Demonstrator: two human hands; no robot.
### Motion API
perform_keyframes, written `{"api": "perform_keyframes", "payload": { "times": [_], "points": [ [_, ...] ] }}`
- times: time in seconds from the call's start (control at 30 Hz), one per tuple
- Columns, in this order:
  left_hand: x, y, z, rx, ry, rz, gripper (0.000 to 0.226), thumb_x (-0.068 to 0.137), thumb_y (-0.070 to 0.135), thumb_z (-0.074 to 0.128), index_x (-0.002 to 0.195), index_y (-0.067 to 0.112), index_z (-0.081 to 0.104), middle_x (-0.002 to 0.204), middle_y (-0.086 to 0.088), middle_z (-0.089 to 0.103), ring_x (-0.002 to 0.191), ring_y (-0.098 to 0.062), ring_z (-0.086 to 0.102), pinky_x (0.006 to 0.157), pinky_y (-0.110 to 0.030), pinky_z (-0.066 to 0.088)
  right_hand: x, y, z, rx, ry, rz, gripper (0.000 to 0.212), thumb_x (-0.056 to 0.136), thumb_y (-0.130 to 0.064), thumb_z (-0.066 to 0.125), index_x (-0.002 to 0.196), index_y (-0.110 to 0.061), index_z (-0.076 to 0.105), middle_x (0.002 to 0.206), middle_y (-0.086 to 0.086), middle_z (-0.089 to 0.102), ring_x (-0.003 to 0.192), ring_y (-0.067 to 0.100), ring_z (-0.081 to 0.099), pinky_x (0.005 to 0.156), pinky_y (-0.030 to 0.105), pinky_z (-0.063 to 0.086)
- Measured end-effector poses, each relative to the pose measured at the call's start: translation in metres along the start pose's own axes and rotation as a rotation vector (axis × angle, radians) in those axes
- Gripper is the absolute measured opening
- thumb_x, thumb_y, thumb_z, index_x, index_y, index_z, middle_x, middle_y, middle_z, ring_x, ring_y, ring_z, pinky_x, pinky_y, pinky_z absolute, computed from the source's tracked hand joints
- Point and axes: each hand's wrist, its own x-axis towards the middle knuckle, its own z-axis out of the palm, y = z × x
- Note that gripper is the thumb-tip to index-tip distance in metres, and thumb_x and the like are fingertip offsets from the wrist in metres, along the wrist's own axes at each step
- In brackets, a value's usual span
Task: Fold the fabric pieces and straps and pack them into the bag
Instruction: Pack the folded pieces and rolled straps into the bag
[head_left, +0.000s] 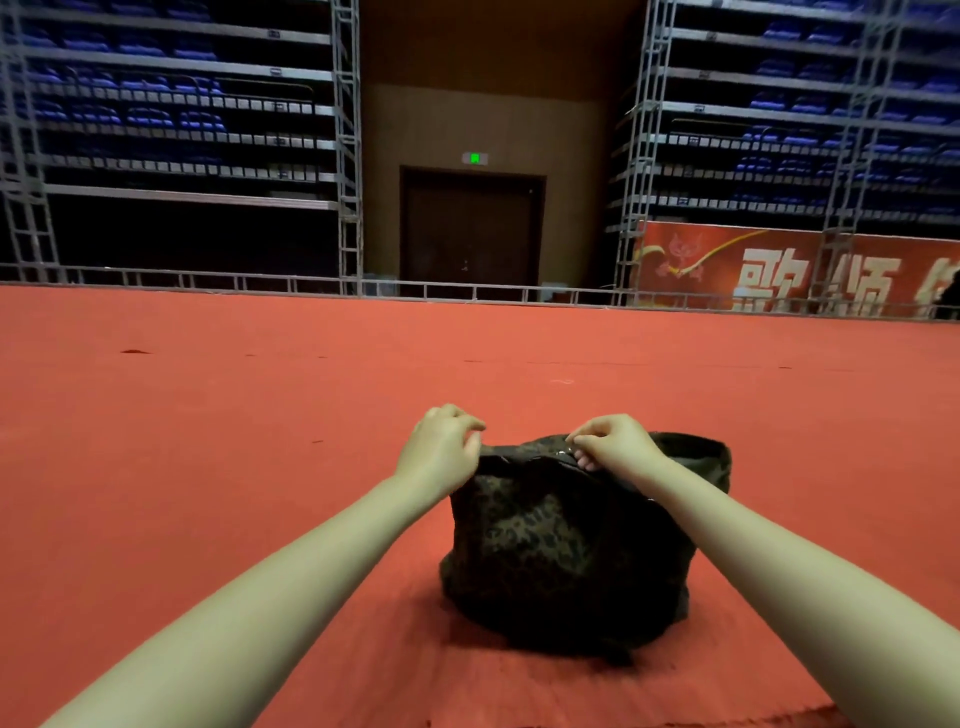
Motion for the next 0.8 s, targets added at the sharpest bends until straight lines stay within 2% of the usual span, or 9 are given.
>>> {"api": "perform_keyframes", "payload": {
  "times": [0.17, 0.27, 0.37, 0.43, 0.5, 0.57, 0.67, 0.73, 0.8],
  "points": [
    [0.004, 0.031, 0.032, -0.025, -0.195, 0.209, 0.030, 0.092, 0.030, 0.054, 0.121, 0.025, 0.062, 0.112, 0.000, 0.060, 0.112, -0.019, 0.049, 0.092, -0.033, 0.042, 0.006, -0.007, 0.005, 0.088, -0.050, 0.018, 0.016, 0.092, 0.003, 0.051, 0.083, -0.003, 0.063, 0.064, 0.010, 0.060, 0.051, 0.012, 0.056, 0.050, 0.016, 0.049],
    [-0.004, 0.021, 0.045, -0.176, -0.064, 0.331, 0.024, 0.089, 0.017, 0.056, 0.108, 0.017, 0.070, 0.095, -0.002, 0.064, 0.093, -0.017, 0.051, 0.080, -0.030, 0.042, 0.008, -0.012, 0.005, 0.127, -0.084, 0.003, 0.019, 0.092, 0.005, 0.050, 0.082, -0.005, 0.062, 0.063, 0.008, 0.059, 0.044, 0.005, 0.054, 0.047, 0.014, 0.046],
    [-0.017, 0.003, 0.047, -0.278, -0.023, 0.451, 0.022, 0.085, 0.023, 0.054, 0.097, 0.018, 0.073, 0.088, 0.005, 0.063, 0.085, -0.008, 0.049, 0.076, -0.017, 0.039, 0.007, -0.018, 0.006, 0.074, -0.139, -0.057, 0.023, 0.092, 0.002, 0.050, 0.078, -0.011, 0.063, 0.064, 0.006, 0.060, 0.049, 0.006, 0.055, 0.051, 0.014, 0.046],
    [-0.022, -0.006, 0.043, -0.309, -0.102, 0.428, 0.025, 0.084, 0.030, 0.051, 0.091, 0.023, 0.073, 0.091, 0.011, 0.062, 0.090, -0.004, 0.050, 0.081, -0.015, 0.039, 0.005, -0.019, 0.010, -0.004, -0.184, -0.101, 0.019, 0.092, 0.000, 0.051, 0.085, -0.009, 0.066, 0.065, 0.003, 0.062, 0.054, 0.009, 0.056, 0.054, 0.016, 0.047],
    [-0.021, -0.008, 0.040, -0.351, -0.175, 0.306, 0.028, 0.085, 0.036, 0.049, 0.079, 0.025, 0.074, 0.089, 0.014, 0.061, 0.093, -0.002, 0.051, 0.084, -0.020, 0.039, 0.003, -0.018, 0.012, -0.087, -0.212, -0.132, 0.017, 0.091, -0.001, 0.053, 0.091, -0.006, 0.070, 0.066, 0.002, 0.063, 0.055, 0.009, 0.056, 0.055, 0.016, 0.047],
    [-0.011, -0.002, 0.040, -0.335, -0.144, 0.185, 0.033, 0.089, 0.037, 0.050, 0.070, 0.024, 0.073, 0.086, 0.012, 0.061, 0.091, -0.004, 0.051, 0.083, -0.025, 0.038, 0.000, -0.014, 0.012, -0.132, -0.243, -0.143, 0.014, 0.088, -0.003, 0.058, 0.090, -0.005, 0.072, 0.067, 0.002, 0.065, 0.056, 0.010, 0.056, 0.055, 0.017, 0.047],
    [0.005, 0.007, 0.046, -0.110, -0.117, 0.119, 0.019, 0.090, 0.036, 0.056, 0.095, 0.024, 0.070, 0.100, 0.008, 0.057, 0.103, -0.013, 0.046, 0.088, -0.029, 0.039, -0.001, -0.010, 0.012, -0.185, -0.273, -0.110, 0.009, 0.085, -0.005, 0.063, 0.087, -0.005, 0.072, 0.070, 0.007, 0.066, 0.057, 0.012, 0.056, 0.055, 0.017, 0.047],
    [0.011, 0.010, 0.051, -0.001, -0.234, 0.121, 0.031, 0.088, 0.039, 0.056, 0.117, 0.029, 0.060, 0.116, 0.006, 0.056, 0.113, -0.016, 0.045, 0.096, -0.035, 0.038, 0.001, -0.012, 0.011, -0.288, -0.274, -0.090, 0.009, 0.084, -0.006, 0.064, 0.084, -0.009, 0.071, 0.066, 0.003, 0.064, 0.056, 0.010, 0.056, 0.054, 0.015, 0.045],
    [0.013, 0.012, 0.055, 0.051, -0.291, 0.148, 0.034, 0.090, 0.039, 0.053, 0.123, 0.031, 0.058, 0.119, 0.004, 0.058, 0.115, -0.019, 0.049, 0.096, -0.037, 0.037, 0.005, -0.019, 0.008, -0.450, -0.225, -0.136, 0.011, 0.084, -0.009, 0.063, 0.077, -0.017, 0.067, 0.070, -0.002, 0.064, 0.062, 0.009, 0.057, 0.057, 0.017, 0.043]
  ]
}}
